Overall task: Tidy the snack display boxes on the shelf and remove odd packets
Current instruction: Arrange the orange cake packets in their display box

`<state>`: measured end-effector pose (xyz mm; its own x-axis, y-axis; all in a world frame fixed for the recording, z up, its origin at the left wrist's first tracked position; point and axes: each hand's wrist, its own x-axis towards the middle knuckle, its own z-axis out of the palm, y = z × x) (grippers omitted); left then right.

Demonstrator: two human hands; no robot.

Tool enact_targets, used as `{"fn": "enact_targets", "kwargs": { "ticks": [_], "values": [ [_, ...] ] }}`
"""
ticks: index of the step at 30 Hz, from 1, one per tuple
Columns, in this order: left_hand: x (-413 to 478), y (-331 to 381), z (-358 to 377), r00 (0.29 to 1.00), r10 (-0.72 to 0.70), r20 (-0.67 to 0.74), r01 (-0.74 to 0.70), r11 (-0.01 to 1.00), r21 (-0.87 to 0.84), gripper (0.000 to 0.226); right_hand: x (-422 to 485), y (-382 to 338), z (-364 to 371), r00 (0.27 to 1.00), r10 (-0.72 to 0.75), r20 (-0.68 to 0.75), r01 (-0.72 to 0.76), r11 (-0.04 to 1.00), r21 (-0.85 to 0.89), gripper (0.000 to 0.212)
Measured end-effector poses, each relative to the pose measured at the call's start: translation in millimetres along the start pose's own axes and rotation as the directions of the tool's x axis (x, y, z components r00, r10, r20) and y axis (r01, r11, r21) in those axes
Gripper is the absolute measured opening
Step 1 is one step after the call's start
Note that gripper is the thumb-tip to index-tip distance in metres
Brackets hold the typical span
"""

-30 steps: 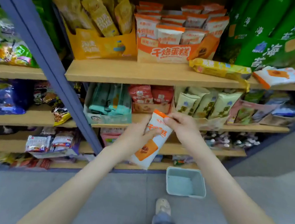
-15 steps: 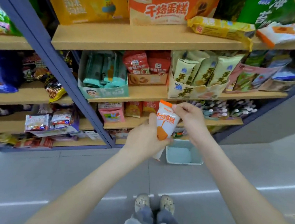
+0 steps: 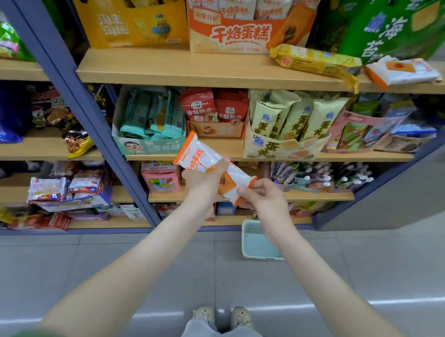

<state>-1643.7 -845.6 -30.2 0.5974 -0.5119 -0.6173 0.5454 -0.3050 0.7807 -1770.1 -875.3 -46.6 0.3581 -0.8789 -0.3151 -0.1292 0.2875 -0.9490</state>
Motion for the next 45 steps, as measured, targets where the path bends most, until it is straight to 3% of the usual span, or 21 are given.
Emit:
{"fn": "enact_targets", "kwargs": {
  "ticks": [2, 7, 10, 13, 15, 17, 19, 21, 23, 27, 33, 39, 42, 45],
  "values": [
    [-2, 2, 2, 0.999, -0.024, -0.021, 0.023, 0.999, -0.029, 0.073, -1, -3, 1, 0.998, -0.036, -0.055, 0.033, 0.999, -0.042, 0.021],
    [-3, 6, 2, 0.996, -0.076, 0.042, 0.08, 0.992, -0.099, 0.071, -5, -7, -3, 0.976, -0.218, -0.019, 0.213, 0.967, -0.137, 0.025],
    [-4, 6, -3, 0.978, -0.094, 0.184, 0.123, 0.981, -0.151, 0.065, -8, -10, -7, 0.944, -0.322, 0.073, 0.33, 0.917, -0.226, 0.027],
    [-10, 5, -8, 0.953, -0.092, 0.289, 0.14, 0.979, -0.148, 0.053, -9, -13, -15, 0.877, -0.404, 0.261, 0.473, 0.823, -0.316, 0.032],
    [-16, 5, -10, 0.932, -0.085, 0.353, 0.131, 0.986, -0.107, 0.044, -11, -14, -19, 0.802, -0.439, 0.405, 0.577, 0.743, -0.339, 0.026],
    [-23, 5, -14, 0.893, -0.059, 0.447, 0.114, 0.989, -0.097, 0.041, -13, -18, -20, 0.772, -0.455, 0.445, 0.607, 0.735, -0.302, 0.013],
    [-27, 4, -20, 0.838, -0.02, 0.546, 0.109, 0.985, -0.132, 0.04, -13, -25, -17, 0.822, -0.45, 0.349, 0.547, 0.792, -0.269, 0.021],
    [-31, 2, -24, 0.787, 0.012, 0.617, 0.102, 0.984, -0.149, 0.038, -10, -30, -13, 0.88, -0.399, 0.258, 0.468, 0.824, -0.32, 0.048],
    [-33, -2, -26, 0.745, 0.051, 0.665, 0.072, 0.985, -0.156, 0.04, -11, -36, -7, 0.892, -0.362, 0.27, 0.443, 0.815, -0.372, 0.067],
    [-31, -7, -30, 0.718, 0.086, 0.691, 0.065, 0.98, -0.19, 0.052, -18, -42, -2, 0.908, -0.266, 0.324, 0.389, 0.825, -0.411, 0.074],
    [-24, -9, -43, 0.716, 0.109, 0.69, 0.022, 0.984, -0.178, 0.048, -12, -42, -9, 0.912, -0.175, 0.372, 0.348, 0.81, -0.471, 0.066],
    [-25, -1, -49, 0.724, 0.102, 0.682, -0.027, 0.992, -0.12, 0.051, -5, -37, -2, 0.9, -0.136, 0.415, 0.284, 0.904, -0.32, 0.06],
    [-26, 8, -52, 0.691, 0.103, 0.715, -0.146, 0.989, -0.001, 0.05, -2, -38, 2, 0.92, -0.107, 0.376, 0.194, 0.96, -0.201, 0.05],
    [-27, 17, -53, 0.699, 0.184, 0.692, -0.373, 0.918, 0.133, 0.051, -2, -48, 8, 0.909, -0.106, 0.404, 0.151, 0.985, -0.081, 0.042]
  ]
}}
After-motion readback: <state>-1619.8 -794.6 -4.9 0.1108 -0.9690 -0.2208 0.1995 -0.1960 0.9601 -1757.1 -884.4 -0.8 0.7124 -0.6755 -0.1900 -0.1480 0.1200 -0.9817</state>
